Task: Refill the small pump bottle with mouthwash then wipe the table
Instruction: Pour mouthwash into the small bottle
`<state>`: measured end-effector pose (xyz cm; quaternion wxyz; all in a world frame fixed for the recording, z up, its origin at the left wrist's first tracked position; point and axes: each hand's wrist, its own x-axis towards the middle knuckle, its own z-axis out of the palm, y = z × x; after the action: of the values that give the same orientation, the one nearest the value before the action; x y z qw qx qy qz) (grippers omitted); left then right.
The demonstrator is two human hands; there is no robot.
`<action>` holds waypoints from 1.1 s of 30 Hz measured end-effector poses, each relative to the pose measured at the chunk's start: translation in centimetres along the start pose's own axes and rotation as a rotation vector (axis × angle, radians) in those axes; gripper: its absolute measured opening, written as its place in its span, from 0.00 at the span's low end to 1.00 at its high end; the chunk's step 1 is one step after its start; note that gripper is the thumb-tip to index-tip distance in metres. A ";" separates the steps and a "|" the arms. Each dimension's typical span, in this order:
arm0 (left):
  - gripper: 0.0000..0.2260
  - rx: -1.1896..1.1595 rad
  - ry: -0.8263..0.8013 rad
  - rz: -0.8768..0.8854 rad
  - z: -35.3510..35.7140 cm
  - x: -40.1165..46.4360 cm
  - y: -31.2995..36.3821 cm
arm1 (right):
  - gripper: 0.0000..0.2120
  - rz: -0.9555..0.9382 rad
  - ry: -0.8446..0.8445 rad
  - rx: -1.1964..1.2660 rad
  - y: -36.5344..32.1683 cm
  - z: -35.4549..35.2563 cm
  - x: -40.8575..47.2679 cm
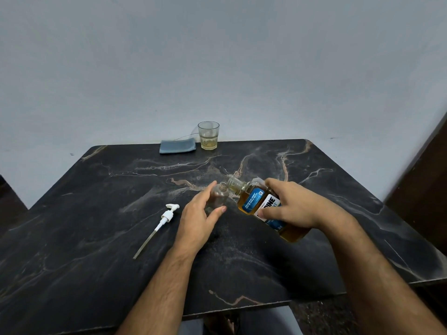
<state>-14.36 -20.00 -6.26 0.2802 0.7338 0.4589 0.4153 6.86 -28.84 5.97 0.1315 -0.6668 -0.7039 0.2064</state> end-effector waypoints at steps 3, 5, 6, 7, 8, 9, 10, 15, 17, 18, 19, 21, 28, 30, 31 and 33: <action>0.31 0.004 -0.003 -0.001 0.0 0.0 0.0 | 0.17 0.010 -0.019 -0.016 -0.3 -0.4 -0.1; 0.31 0.002 -0.002 0.000 0.0 0.0 0.0 | 0.17 0.019 -0.029 -0.028 -0.5 -0.6 -0.2; 0.31 0.001 -0.001 0.003 0.1 0.1 0.0 | 0.18 0.025 -0.035 -0.032 -0.6 -0.8 -0.2; 0.31 0.001 -0.001 0.007 0.1 0.1 0.0 | 0.18 0.031 -0.040 -0.037 -0.6 -0.9 -0.2; 0.31 0.001 0.000 0.012 0.1 0.1 -0.1 | 0.18 0.037 -0.046 -0.045 -0.7 -1.0 -0.3; 0.31 0.002 0.001 0.016 0.1 0.1 -0.1 | 0.18 0.041 -0.051 -0.054 -0.8 -1.2 -0.3; 0.31 0.003 0.001 0.018 0.1 0.1 -0.1 | 0.18 0.044 -0.054 -0.064 -0.9 -1.3 -0.3; 0.31 0.003 0.010 0.024 0.1 0.0 -0.1 | 0.18 0.047 -0.056 -0.090 -1.2 -1.5 -0.3; 0.31 0.002 0.010 0.024 0.0 0.0 -0.1 | 0.18 0.047 -0.056 -0.088 -1.2 -1.5 -0.3; 0.31 0.002 0.010 0.022 0.0 0.1 -0.1 | 0.18 0.047 -0.056 -0.087 -1.2 -1.5 -0.2; 0.31 0.002 0.010 0.019 0.0 0.1 -0.1 | 0.18 0.047 -0.055 -0.087 -1.2 -1.5 -0.2; 0.31 0.008 0.010 0.020 0.0 0.1 -0.1 | 0.17 0.048 -0.055 -0.092 -1.2 -1.6 -0.2; 0.31 0.004 0.007 0.027 0.1 0.1 -0.1 | 0.18 0.057 -0.070 -0.095 -1.4 -1.8 -0.3; 0.31 0.004 0.009 0.032 0.0 0.1 -0.1 | 0.18 0.063 -0.071 -0.100 -1.5 -1.8 -0.3; 0.31 0.005 0.010 0.034 0.0 0.0 -0.1 | 0.18 0.063 -0.070 -0.103 -1.5 -1.9 -0.3; 0.31 0.011 0.010 0.038 0.0 0.1 -0.1 | 0.17 0.062 -0.070 -0.105 -1.6 -1.9 -0.3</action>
<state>-14.36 -19.90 -6.30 0.2660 0.7416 0.4486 0.4219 6.36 -28.92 8.40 0.0652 -0.6866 -0.6969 0.1966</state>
